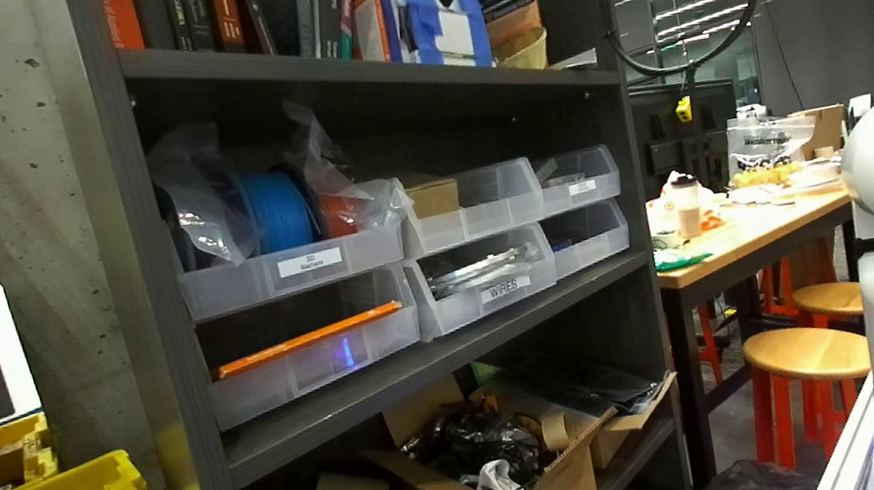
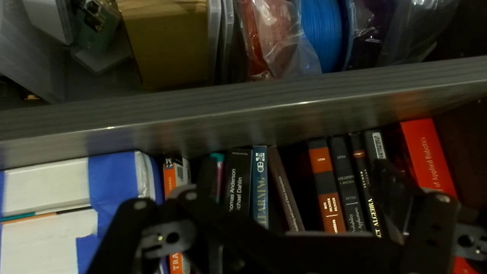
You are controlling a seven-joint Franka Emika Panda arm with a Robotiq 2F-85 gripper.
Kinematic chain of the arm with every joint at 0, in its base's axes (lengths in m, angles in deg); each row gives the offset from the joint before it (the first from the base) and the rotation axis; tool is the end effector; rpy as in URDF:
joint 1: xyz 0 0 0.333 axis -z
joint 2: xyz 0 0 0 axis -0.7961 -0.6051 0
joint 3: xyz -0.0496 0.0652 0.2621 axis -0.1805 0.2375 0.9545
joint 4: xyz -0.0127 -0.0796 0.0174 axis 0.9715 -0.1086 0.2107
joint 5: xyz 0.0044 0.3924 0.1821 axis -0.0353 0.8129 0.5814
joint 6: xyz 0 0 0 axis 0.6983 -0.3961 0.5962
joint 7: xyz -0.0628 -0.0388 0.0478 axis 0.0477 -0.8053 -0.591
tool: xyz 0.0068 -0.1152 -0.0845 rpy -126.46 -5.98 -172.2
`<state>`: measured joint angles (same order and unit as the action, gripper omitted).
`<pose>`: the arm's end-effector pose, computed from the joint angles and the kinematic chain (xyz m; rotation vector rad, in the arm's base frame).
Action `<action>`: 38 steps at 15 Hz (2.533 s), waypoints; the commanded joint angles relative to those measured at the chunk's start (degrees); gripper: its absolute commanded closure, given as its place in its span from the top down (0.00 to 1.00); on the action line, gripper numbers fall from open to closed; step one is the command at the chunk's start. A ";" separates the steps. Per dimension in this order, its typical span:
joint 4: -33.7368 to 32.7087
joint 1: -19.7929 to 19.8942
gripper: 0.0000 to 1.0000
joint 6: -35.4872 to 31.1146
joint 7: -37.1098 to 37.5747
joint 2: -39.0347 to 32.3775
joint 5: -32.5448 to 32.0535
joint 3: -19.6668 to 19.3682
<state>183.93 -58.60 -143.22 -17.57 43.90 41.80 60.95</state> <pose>0.3493 0.1746 0.6699 -2.5577 -0.0015 -1.4285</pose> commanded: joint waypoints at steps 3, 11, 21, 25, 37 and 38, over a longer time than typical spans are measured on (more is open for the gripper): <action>-0.07 -0.04 1.00 0.09 0.05 -0.07 -0.10 -0.02; -0.07 -0.04 1.00 0.09 0.05 -0.07 -0.11 -0.02; 0.06 0.43 1.00 1.11 0.46 0.26 -0.36 0.19; 0.91 -0.23 1.00 5.04 0.67 1.08 -0.14 0.19; -0.60 -1.89 1.00 20.57 1.70 2.65 0.12 3.87; -0.74 -1.51 1.00 21.37 1.82 2.18 -0.28 4.37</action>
<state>184.20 -60.20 -125.55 -16.93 46.60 41.79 64.22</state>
